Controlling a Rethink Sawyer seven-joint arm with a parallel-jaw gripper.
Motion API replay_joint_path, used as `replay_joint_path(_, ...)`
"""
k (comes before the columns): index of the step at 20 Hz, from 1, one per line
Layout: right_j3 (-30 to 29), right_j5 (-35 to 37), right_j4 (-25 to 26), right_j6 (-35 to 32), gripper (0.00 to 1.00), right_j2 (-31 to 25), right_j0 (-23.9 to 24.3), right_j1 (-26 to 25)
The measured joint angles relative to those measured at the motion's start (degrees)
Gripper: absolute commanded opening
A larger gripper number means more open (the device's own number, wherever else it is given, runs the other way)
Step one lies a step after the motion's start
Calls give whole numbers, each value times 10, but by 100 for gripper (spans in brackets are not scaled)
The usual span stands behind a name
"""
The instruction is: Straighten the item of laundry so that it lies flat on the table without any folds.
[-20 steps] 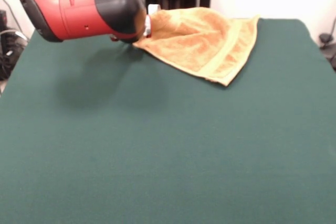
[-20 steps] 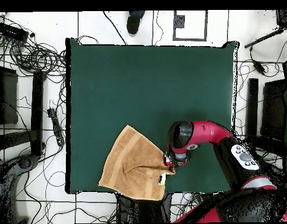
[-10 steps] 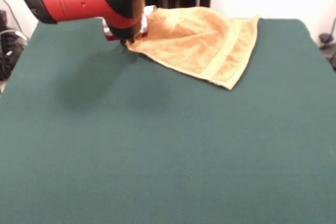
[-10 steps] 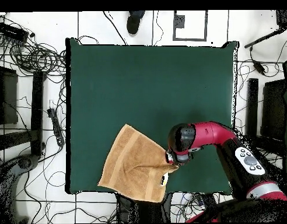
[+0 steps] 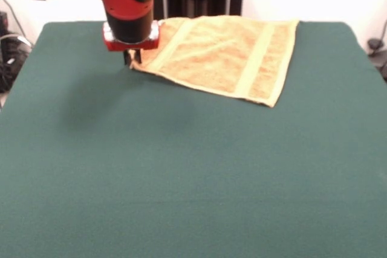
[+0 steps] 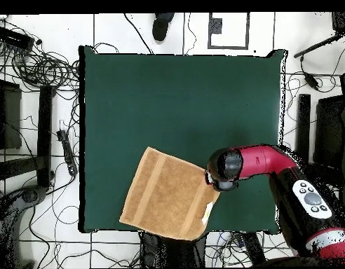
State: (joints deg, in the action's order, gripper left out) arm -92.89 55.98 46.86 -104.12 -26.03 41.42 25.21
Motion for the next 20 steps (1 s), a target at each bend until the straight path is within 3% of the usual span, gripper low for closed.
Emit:
replay_joint_path(6, 3, -39, 0, 0, 0, 12, -7, -4)
replay_joint_path(20, 25, -6, -12, 0, 0, 11, -9, -16)
